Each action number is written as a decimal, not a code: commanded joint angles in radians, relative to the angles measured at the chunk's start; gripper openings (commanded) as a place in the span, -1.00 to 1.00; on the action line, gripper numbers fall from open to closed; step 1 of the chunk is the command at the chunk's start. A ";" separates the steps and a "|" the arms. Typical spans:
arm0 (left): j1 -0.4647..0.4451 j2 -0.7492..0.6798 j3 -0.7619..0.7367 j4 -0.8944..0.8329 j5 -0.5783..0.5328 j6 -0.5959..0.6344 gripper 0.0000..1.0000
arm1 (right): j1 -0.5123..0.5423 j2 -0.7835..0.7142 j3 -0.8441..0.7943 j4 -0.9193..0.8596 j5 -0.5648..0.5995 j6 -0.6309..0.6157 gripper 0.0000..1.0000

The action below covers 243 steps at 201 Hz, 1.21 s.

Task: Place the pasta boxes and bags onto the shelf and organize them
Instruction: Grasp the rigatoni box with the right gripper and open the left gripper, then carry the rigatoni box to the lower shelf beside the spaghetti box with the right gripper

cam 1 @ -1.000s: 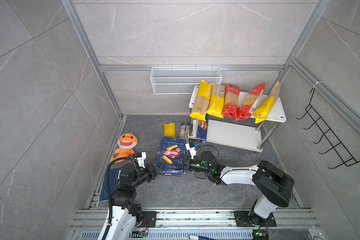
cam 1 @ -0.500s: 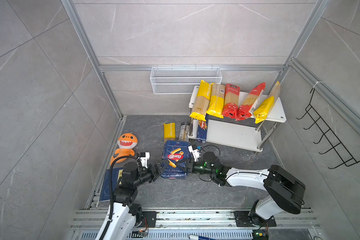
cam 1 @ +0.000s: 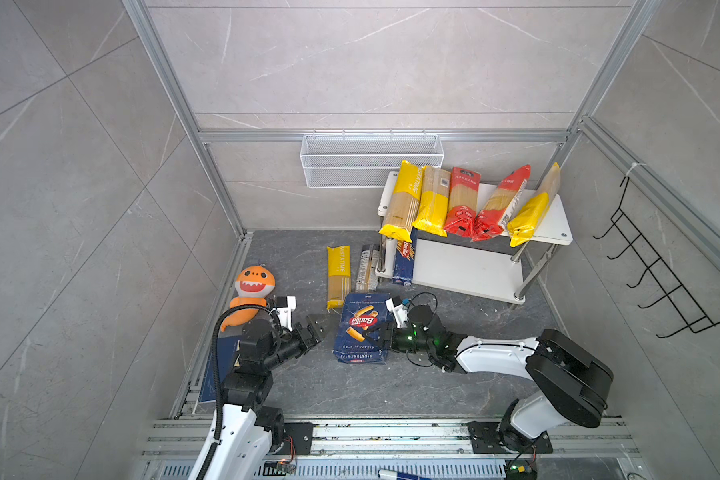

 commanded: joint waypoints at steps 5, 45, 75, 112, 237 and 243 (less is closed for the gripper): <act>0.003 0.017 0.045 0.005 -0.006 0.048 1.00 | -0.036 -0.114 -0.007 0.128 -0.016 -0.044 -0.25; 0.003 0.024 0.063 -0.013 -0.008 0.064 1.00 | -0.099 -0.247 -0.042 0.004 -0.022 -0.098 -0.26; 0.003 0.037 0.075 -0.023 -0.012 0.078 1.00 | -0.192 -0.360 -0.060 -0.120 -0.061 -0.139 -0.26; 0.003 0.077 0.092 -0.004 -0.003 0.084 1.00 | -0.318 -0.473 -0.053 -0.287 -0.084 -0.202 -0.25; 0.003 0.292 0.241 0.049 0.036 0.132 1.00 | -0.774 -0.349 0.078 -0.376 -0.281 -0.309 -0.24; 0.003 0.304 0.252 0.050 0.036 0.134 1.00 | -0.785 -0.332 0.094 -0.380 -0.285 -0.317 -0.24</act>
